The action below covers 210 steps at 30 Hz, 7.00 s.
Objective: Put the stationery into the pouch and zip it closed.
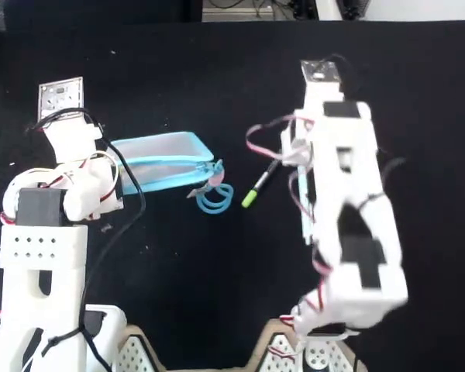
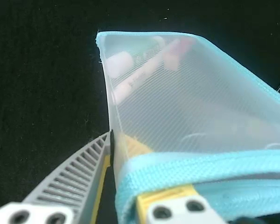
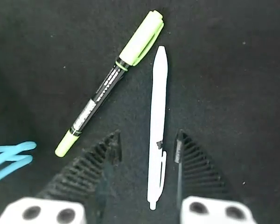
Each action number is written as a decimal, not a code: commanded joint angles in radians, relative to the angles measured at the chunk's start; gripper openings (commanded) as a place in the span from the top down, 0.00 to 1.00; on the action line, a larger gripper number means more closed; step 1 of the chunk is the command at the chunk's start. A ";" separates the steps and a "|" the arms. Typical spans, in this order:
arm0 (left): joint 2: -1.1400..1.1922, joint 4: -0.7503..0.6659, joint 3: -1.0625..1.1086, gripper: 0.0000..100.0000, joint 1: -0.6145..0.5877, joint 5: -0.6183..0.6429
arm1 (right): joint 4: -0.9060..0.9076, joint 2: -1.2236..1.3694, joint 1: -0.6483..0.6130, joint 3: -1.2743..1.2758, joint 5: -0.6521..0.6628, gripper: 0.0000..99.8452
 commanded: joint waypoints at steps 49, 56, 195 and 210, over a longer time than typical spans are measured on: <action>-0.002 -0.003 -0.010 0.97 -0.001 -0.006 | 0.399 0.166 0.041 -0.567 0.245 0.99; -0.002 -0.003 -0.008 0.97 -0.001 -0.006 | 0.385 -0.240 -0.068 -0.306 0.245 0.99; -0.002 -0.008 -0.002 0.97 -0.001 -0.006 | -0.396 -0.048 -0.020 0.130 -0.433 0.82; -0.002 -0.006 -0.001 0.97 -0.001 -0.006 | -0.011 0.598 -0.023 -0.685 -0.434 0.81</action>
